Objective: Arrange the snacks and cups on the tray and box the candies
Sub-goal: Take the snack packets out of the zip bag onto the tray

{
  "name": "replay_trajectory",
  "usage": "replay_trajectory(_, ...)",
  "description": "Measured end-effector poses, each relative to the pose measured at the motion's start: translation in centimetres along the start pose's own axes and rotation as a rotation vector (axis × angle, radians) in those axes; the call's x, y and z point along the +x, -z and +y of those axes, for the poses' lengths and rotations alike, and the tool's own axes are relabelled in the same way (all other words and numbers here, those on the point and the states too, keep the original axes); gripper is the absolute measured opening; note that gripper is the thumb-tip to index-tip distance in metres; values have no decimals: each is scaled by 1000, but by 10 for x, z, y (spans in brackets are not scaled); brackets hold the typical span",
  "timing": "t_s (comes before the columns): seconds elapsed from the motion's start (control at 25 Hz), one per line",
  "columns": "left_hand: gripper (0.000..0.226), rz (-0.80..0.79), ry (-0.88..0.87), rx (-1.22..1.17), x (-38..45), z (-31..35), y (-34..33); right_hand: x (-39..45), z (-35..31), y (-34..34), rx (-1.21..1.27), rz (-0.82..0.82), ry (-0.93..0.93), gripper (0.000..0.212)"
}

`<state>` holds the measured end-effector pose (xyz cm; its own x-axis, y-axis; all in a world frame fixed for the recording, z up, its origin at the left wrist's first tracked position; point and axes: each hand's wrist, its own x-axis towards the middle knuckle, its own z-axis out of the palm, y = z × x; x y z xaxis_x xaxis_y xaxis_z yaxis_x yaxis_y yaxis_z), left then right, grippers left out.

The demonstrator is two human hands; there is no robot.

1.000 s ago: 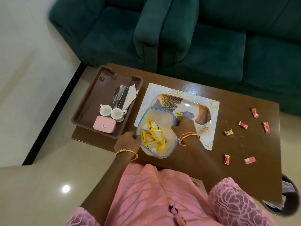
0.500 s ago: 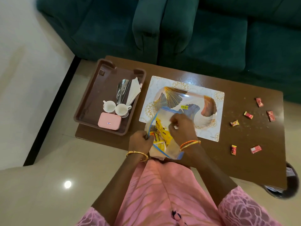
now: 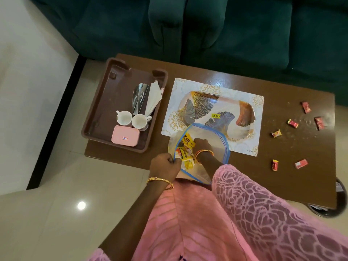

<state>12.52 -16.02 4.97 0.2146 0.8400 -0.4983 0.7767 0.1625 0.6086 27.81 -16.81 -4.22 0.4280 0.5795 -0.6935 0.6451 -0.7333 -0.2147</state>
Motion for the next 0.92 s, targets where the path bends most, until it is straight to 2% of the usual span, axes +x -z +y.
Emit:
replay_trajectory(0.16,44,-31,34,-2,1,8,-5,-14,-2,16,73,60,-1,30)
replay_trajectory(0.28,23,5,48,-28,4,17,-9,-47,-3,38,180,130,9,21)
replay_trajectory(0.44,37,42,25,-13,8,24,-11,-107,27,79,449,190,-16,19)
replay_trajectory(0.6,26,28,6,47,14,37,-14,-138,81,121,749,192,-6,22)
replay_trajectory(0.68,23,-14,-21,79,19,46,-19,-133,107,137,849,259,-24,21)
replay_trajectory(0.8,31,-78,-116,132,22,60,-37,-94,148,147,1067,365,-149,25)
replay_trajectory(0.92,22,-80,-123,212,25,76,-59,-29,184,156,1213,353,-292,35)
